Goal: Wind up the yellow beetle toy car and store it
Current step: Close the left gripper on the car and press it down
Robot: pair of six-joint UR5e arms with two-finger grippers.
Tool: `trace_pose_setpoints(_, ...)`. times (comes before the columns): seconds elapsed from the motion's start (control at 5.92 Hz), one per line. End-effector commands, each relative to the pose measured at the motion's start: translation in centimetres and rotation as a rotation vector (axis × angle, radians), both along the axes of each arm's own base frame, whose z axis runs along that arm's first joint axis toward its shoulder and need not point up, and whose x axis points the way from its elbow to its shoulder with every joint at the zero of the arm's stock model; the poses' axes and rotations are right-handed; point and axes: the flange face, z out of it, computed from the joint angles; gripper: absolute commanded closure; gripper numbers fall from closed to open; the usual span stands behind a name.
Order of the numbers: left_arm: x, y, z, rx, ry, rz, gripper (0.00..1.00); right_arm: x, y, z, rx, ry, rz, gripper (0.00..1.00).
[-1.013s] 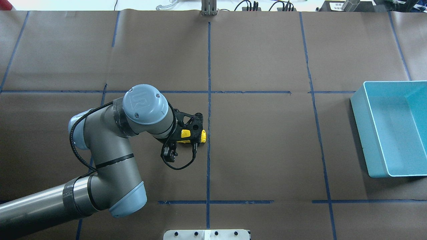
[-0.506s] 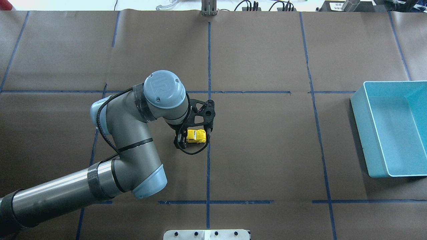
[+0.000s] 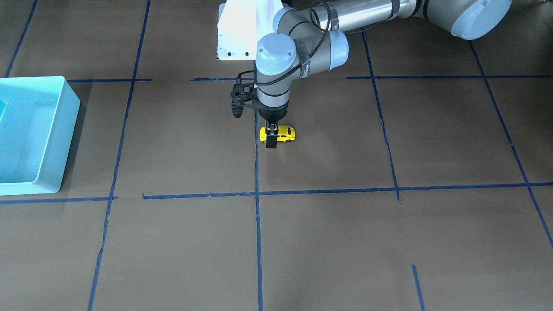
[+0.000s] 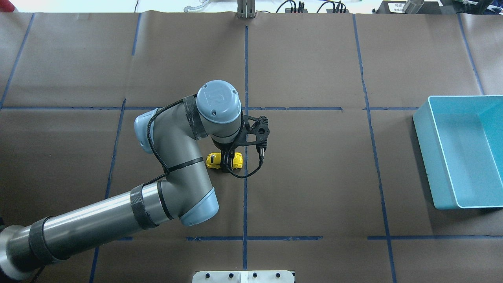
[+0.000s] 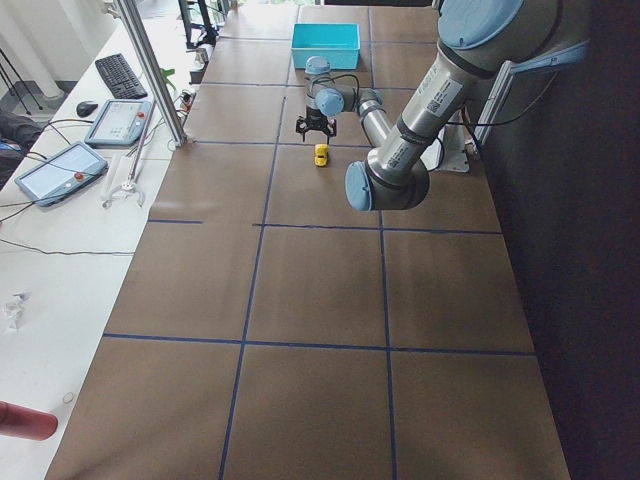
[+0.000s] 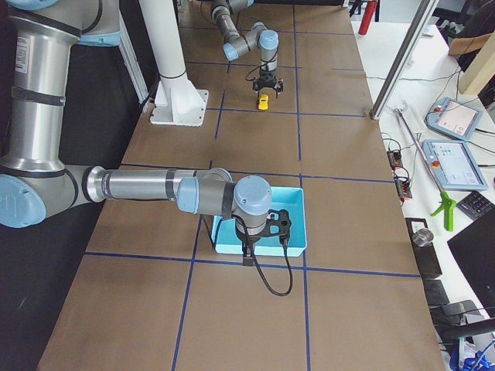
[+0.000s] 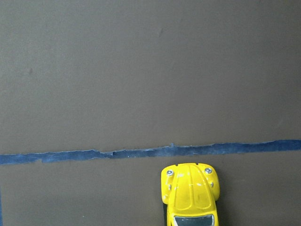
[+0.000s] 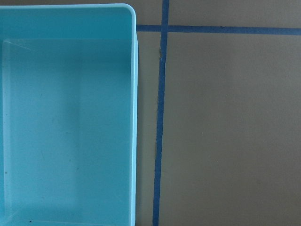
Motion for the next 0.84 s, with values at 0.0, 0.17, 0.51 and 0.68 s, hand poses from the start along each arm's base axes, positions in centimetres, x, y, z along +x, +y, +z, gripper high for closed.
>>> trace_pose_setpoints(0.0, 1.2, 1.4, 0.4, -0.004, -0.008, 0.022, 0.0, 0.1, 0.1, 0.5, -0.008, 0.009, -0.001, 0.0)
trace_pose_setpoints(0.17, 1.5, 1.6, 0.8, -0.006, -0.014, 0.026, 0.0, 0.0, 0.3, 0.6, -0.011, 0.007, -0.003, 0.0)
trace_pose_setpoints(0.51, 2.0, 1.4, 1.5, -0.007, -0.013, 0.025, 0.0, 0.0, 0.5, 0.9, -0.021, 0.001, -0.001, 0.0)
trace_pose_setpoints(0.68, 2.3, 1.2, 1.9, -0.016, -0.001, 0.01, 0.0, 0.0, 0.6, 1.0, -0.021, 0.001, -0.002, 0.0)
